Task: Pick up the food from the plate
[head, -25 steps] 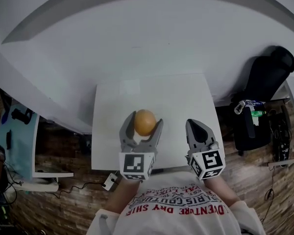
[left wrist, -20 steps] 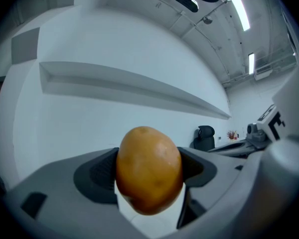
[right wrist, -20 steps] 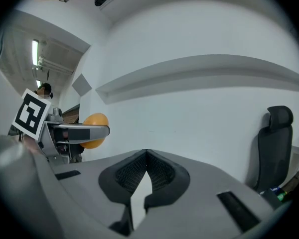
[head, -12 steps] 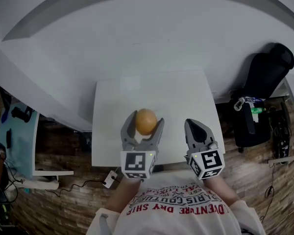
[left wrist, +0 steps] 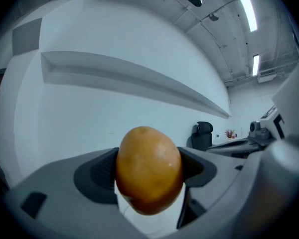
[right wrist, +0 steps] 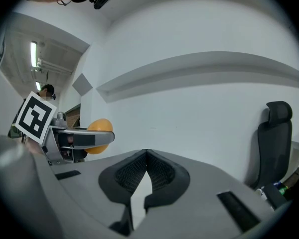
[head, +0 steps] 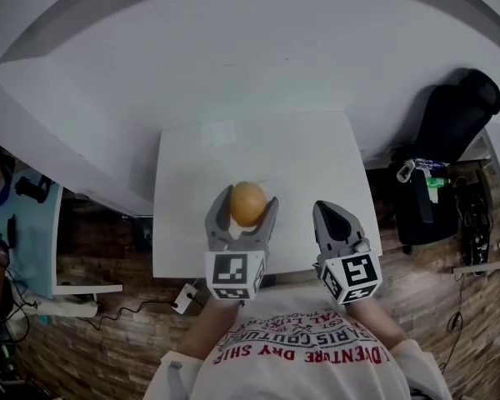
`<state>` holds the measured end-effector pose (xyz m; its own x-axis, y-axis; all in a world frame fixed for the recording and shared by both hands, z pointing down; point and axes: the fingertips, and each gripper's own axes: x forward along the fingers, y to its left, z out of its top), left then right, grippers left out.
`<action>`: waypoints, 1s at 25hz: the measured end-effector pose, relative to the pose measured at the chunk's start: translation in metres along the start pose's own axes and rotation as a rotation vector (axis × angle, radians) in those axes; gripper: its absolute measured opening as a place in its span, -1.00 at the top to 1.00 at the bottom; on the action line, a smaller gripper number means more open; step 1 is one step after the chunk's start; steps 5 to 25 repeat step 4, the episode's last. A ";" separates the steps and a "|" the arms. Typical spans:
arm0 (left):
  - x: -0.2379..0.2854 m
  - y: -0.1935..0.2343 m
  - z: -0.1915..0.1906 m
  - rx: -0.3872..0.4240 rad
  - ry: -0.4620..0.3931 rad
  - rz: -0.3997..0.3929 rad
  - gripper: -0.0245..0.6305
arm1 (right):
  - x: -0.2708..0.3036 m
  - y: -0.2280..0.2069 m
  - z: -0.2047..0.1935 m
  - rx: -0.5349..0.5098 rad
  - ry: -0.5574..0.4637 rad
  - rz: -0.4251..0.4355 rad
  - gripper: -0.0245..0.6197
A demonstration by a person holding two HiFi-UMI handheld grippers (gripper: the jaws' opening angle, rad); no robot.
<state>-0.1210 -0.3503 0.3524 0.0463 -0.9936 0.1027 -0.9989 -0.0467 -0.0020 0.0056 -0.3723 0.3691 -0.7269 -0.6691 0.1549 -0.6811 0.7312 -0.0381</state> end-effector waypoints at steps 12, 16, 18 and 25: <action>0.000 0.001 -0.003 -0.003 0.009 0.005 -0.18 | 0.001 0.000 -0.001 -0.004 0.007 0.004 0.90; 0.000 0.001 -0.003 -0.003 0.009 0.005 -0.18 | 0.001 0.000 -0.001 -0.004 0.007 0.004 0.90; 0.000 0.001 -0.003 -0.003 0.009 0.005 -0.18 | 0.001 0.000 -0.001 -0.004 0.007 0.004 0.90; 0.000 0.001 -0.003 -0.003 0.009 0.005 -0.18 | 0.001 0.000 -0.001 -0.004 0.007 0.004 0.90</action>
